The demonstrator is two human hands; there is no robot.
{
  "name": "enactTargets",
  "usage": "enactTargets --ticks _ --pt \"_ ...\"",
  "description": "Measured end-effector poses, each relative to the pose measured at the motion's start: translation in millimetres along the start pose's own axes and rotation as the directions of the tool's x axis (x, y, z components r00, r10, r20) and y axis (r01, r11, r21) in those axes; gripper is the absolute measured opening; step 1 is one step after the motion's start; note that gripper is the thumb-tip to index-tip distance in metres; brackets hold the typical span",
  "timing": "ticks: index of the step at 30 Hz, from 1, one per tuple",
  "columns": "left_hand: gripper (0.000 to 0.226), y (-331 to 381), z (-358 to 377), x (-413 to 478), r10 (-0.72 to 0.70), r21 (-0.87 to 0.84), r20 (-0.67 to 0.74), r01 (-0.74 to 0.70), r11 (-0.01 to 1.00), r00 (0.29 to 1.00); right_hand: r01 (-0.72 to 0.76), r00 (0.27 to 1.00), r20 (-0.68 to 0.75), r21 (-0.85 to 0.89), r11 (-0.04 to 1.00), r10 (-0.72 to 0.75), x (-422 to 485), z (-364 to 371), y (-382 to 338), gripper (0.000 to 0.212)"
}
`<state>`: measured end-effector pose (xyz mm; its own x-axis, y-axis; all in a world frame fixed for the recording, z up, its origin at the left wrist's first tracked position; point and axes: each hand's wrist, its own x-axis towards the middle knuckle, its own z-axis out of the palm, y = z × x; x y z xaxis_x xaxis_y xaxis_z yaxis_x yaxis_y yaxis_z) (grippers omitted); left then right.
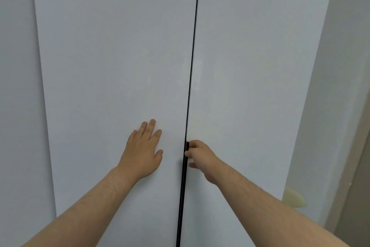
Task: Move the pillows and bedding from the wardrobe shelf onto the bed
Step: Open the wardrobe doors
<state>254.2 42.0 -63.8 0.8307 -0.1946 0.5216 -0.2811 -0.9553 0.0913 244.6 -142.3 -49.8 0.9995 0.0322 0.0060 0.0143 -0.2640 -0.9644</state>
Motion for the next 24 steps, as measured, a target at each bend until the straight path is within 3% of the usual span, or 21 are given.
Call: enactTargets --ticks 3,7,12,15,21,24 --pt "0.060 12.2 -10.0 -6.4 -0.067 -0.236 0.065 0.081 0.968 0.996 0.028 0.999 0.030 0.004 1.000 -0.028 -14.0 -7.2 1.9 0.020" --pt "0.056 47.2 -38.0 -20.9 -0.068 -0.559 0.109 0.118 0.821 0.992 0.079 0.995 0.065 0.009 0.997 -0.080 -52.1 -22.0 6.6 0.011" --pt "0.046 127.0 -91.1 -43.6 -0.045 -0.857 0.098 0.107 0.504 0.994 0.128 0.982 0.140 0.008 0.992 -0.128 -116.6 -58.5 21.8 0.011" --pt "0.032 180.3 -120.6 -63.9 -0.022 -0.942 0.089 0.091 0.323 0.996 0.145 0.978 0.151 -0.008 0.989 -0.142 -154.6 -83.6 31.0 0.016" --pt "0.028 283.2 -149.6 -114.7 0.038 -0.954 0.023 0.010 0.300 0.999 0.179 0.983 0.041 -0.074 0.981 -0.177 -231.6 -150.7 53.3 0.027" --pt "0.024 349.8 -158.6 -141.2 0.123 -0.961 0.068 0.032 0.275 0.990 0.173 0.966 -0.162 -0.175 0.969 -0.202 -276.8 -199.6 72.2 0.033"
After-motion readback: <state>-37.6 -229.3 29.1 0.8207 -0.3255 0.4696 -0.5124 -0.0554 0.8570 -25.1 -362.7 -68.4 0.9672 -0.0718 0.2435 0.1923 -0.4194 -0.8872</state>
